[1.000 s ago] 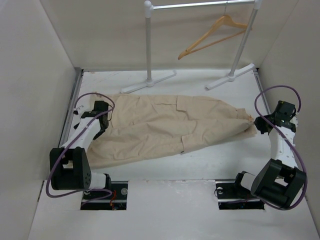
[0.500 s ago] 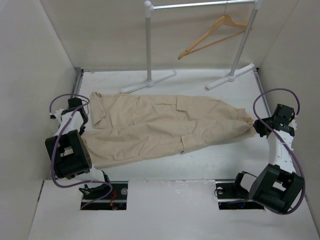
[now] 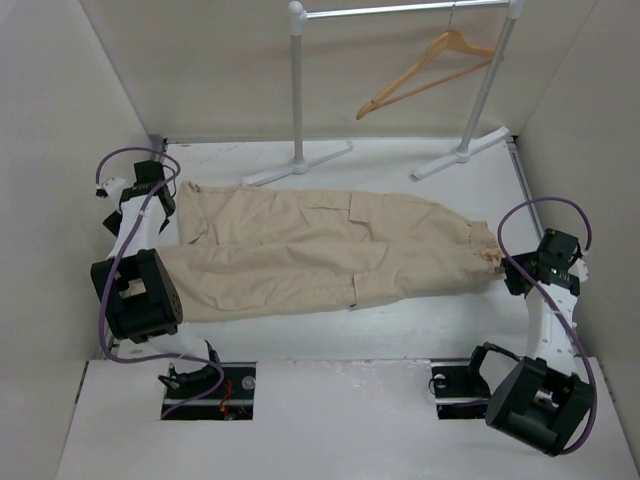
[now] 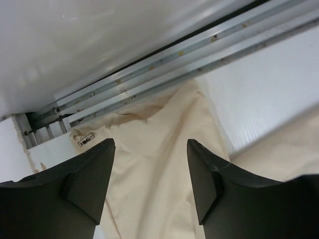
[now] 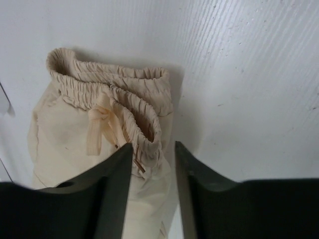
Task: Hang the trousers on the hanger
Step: Flatten out the trousers at the center of the board.
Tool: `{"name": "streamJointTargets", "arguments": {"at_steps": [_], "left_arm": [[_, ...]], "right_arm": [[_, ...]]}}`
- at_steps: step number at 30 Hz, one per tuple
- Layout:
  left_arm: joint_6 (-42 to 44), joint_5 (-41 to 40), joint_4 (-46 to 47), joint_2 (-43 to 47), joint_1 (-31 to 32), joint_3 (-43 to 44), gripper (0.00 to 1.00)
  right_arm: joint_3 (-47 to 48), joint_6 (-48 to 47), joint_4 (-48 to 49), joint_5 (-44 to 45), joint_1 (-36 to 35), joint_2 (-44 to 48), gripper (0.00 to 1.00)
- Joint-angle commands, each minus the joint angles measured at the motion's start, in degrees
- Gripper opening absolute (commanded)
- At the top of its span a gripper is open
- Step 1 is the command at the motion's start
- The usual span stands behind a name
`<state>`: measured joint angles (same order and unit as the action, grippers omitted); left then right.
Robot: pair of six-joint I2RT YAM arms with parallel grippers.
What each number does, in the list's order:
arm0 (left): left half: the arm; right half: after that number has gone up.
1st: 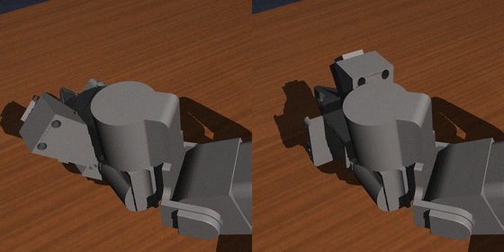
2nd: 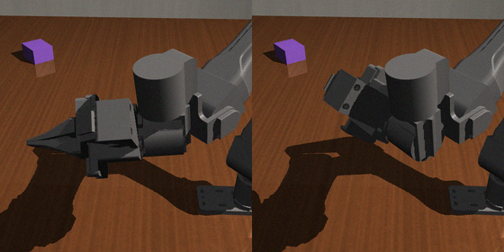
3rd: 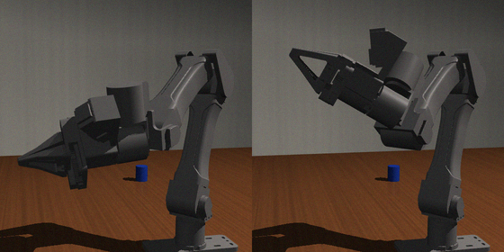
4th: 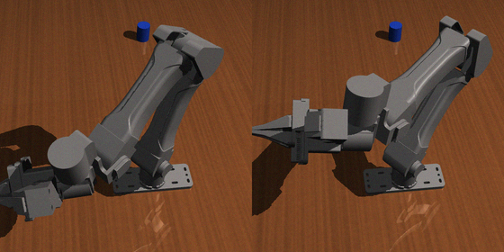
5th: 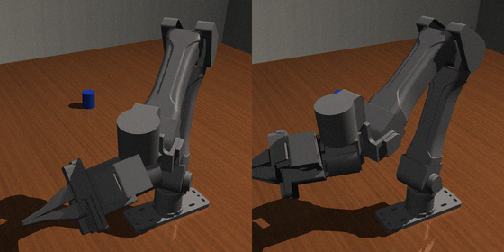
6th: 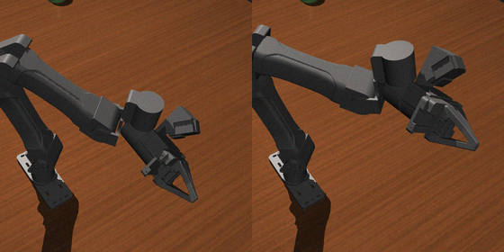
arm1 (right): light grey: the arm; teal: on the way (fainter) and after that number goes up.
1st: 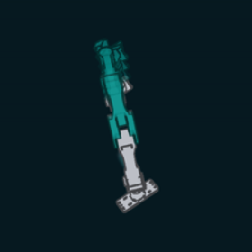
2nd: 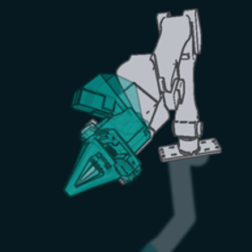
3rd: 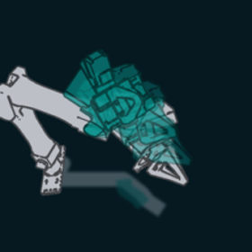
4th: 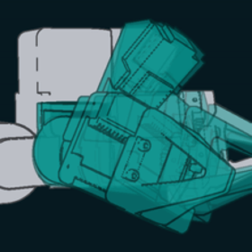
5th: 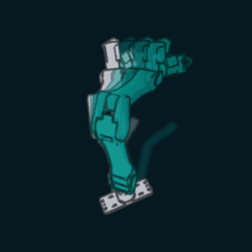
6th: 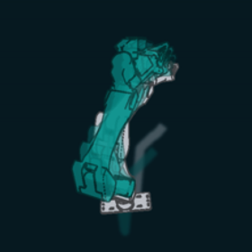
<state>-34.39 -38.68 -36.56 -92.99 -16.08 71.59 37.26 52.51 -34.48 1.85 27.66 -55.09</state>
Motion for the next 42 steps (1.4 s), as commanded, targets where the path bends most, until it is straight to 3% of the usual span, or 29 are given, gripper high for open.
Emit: {"name": "streamJointTargets", "arguments": {"at_steps": [1,5,10,15,16,17,20,22,26,34,42], "left_arm": [[2.84,-5.18,-3.07,4.83,0.30,1.98,0.59],[1.52,-3.52,-2.91,8.17,-0.68,-1.19,0.58],[3.10,6.84,3.68,5.91,12.75,-0.06,0.46],[7.40,11.78,2.98,-5.51,19.36,7.85,0.49],[8.37,11.09,2.63,-7.36,19.89,9.17,0.51],[9.16,10.30,2.46,-9.03,20.07,10.31,0.52],[11.36,8.88,2.72,-12.99,20.34,12.51,0.52],[11.80,7.83,2.89,-14.76,20.16,13.04,0.52],[12.15,7.12,4.56,-16.69,19.64,12.43,0.50],[11.19,7.56,6.41,-19.86,17.79,12.87,0.48],[9.96,8.97,8.87,-20.74,15.42,12.78,0.42]], "right_arm": [[2.47,-0.83,-1.47,2.63,-0.28,1.65,0.49],[5.01,-1.36,-2.78,3.25,-0.98,3.50,0.64],[10.02,-1.97,-5.59,5.09,-2.30,6.13,0.75],[12.23,-3.64,-6.83,5.37,-5.11,8.94,0.81],[11.97,-3.73,-6.57,4.66,-6.25,9.64,0.79],[11.53,-4.17,-6.39,3.79,-7.65,10.35,0.71],[8.46,-5.66,-5.08,0.36,-13.44,14.03,0.26],[6.18,-6.01,-4.64,-1.57,-17.48,16.32,0.17],[0.55,-5.67,-3.84,-5.18,-26.80,19.31,0.18],[-8.25,1.88,-3.31,-1.06,-43.68,26.61,0.22],[-9.04,2.51,-3.05,-0.62,-47.56,24.95,0.22]]}}
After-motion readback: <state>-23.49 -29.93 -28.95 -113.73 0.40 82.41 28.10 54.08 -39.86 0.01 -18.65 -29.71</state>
